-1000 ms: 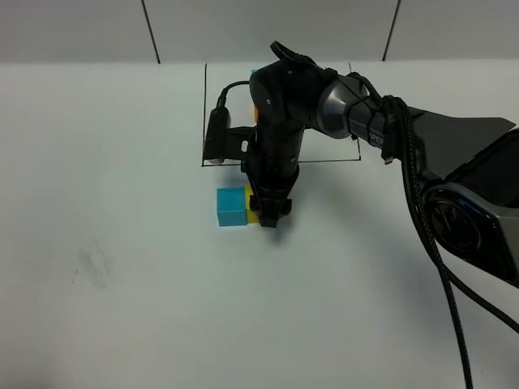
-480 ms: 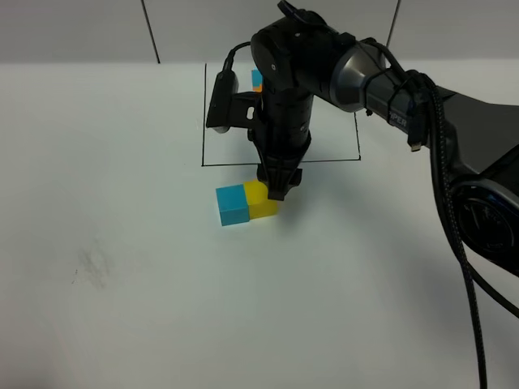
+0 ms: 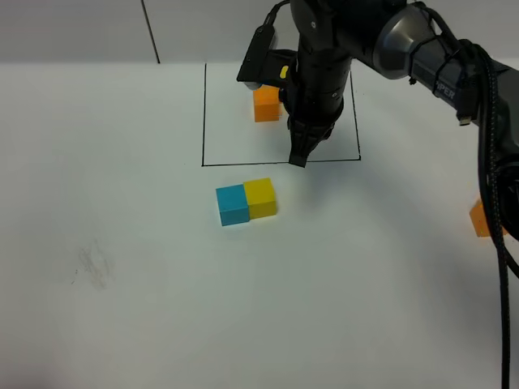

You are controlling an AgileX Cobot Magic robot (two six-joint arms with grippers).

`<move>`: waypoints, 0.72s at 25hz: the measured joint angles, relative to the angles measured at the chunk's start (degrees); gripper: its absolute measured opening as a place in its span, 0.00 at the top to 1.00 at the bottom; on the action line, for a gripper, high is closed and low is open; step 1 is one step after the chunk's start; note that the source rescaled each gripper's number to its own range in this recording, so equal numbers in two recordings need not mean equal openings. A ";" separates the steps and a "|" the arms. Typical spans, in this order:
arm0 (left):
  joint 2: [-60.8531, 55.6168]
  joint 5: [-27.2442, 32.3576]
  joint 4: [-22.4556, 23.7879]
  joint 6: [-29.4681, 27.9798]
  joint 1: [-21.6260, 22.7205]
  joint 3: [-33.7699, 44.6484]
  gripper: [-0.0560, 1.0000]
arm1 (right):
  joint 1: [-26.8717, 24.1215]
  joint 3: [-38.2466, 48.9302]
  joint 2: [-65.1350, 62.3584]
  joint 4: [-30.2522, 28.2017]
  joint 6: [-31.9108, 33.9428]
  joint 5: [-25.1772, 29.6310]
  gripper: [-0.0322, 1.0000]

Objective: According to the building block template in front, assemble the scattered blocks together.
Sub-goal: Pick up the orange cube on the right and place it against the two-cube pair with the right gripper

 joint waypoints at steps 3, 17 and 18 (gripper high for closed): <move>0.00 0.00 0.00 0.00 0.00 0.00 0.94 | -0.72 0.00 -1.49 -0.06 1.66 0.00 0.94; 0.00 0.00 0.00 0.00 0.00 0.00 0.94 | -8.45 23.35 -15.47 -0.70 7.40 -0.04 0.96; 0.00 0.00 0.00 0.00 0.00 0.00 0.94 | -9.16 25.99 -17.19 -0.74 7.51 -0.56 0.96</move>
